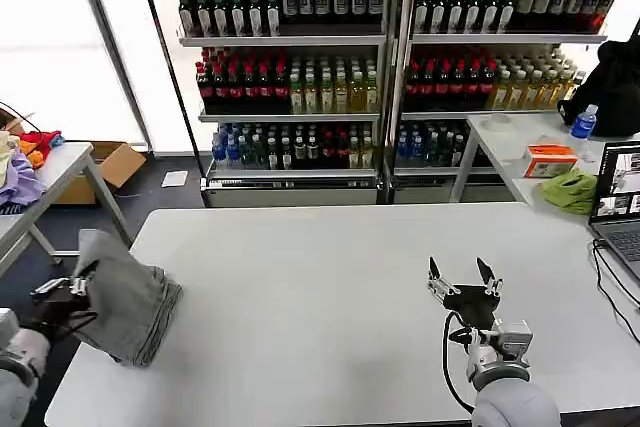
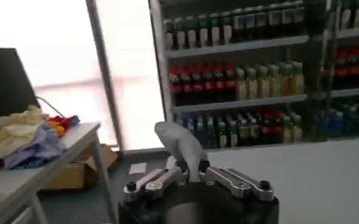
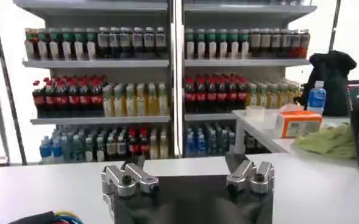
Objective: Fold and organize the clothes.
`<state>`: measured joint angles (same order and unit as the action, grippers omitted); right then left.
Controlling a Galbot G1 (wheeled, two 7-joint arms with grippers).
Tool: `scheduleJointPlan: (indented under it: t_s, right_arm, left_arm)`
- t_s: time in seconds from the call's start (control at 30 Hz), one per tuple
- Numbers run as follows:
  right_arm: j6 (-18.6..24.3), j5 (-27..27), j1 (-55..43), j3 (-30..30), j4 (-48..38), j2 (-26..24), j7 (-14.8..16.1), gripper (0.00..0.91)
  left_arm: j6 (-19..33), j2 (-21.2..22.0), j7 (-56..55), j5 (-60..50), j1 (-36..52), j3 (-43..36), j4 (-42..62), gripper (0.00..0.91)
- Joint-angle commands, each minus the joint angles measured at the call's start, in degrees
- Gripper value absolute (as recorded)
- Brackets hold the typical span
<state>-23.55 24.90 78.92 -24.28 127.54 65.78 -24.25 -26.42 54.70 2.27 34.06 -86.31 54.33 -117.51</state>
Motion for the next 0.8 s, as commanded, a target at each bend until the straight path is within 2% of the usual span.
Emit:
scheduleJointPlan:
  t_s: [0.03,0.13,0.27,0.47,0.57,0.6,0.63,0.67,0.8]
  right_arm:
    - [0.0,-0.6,3.1,-4.6,0.9,0.9,-0.3,0.907]
    - [-0.5,-2.0,4.0,-5.2,1.6,1.6,-0.3,0.907]
    - [-0.9,-4.1,5.2,-5.9,2.4,2.3,-0.6,0.907]
    - [-2.1,-5.6,6.2,-5.7,3.7,2.7,-1.2,0.907]
    - [-2.7,-5.6,5.8,-5.6,3.5,2.2,-1.2,0.907]
    - [-2.8,-5.6,5.7,-5.5,3.3,2.1,-1.1,0.907]
    - [-2.8,-5.7,5.6,-5.4,3.0,2.1,-1.2,0.907]
    - [-2.9,-5.7,5.3,-4.9,2.5,1.9,-1.2,0.907]
    - [-3.4,-6.7,4.3,-2.6,1.3,2.1,-1.2,0.907]
  left_arm:
    - [-3.5,2.1,-4.0,-9.4,0.2,-25.3,-16.3,0.000]
    - [-4.1,3.6,-5.9,-11.0,1.5,-34.2,-17.2,0.000]
    - [-3.9,6.9,-8.0,-14.5,5.6,-44.6,-12.9,0.000]
    - [-3.9,12.2,-8.4,-15.4,13.2,-48.2,-2.5,0.000]
    - [-4.0,12.7,-8.8,-15.0,15.3,-48.0,0.6,0.010]
    - [-4.1,12.7,-9.0,-14.8,15.6,-47.8,0.8,0.333]
    - [-4.1,12.7,-9.2,-14.4,15.8,-47.7,0.9,0.725]
    - [-4.0,12.7,-9.3,-13.4,15.8,-47.4,0.7,0.907]
    - [-3.1,12.8,-9.5,-8.5,15.8,-47.0,-1.3,0.907]
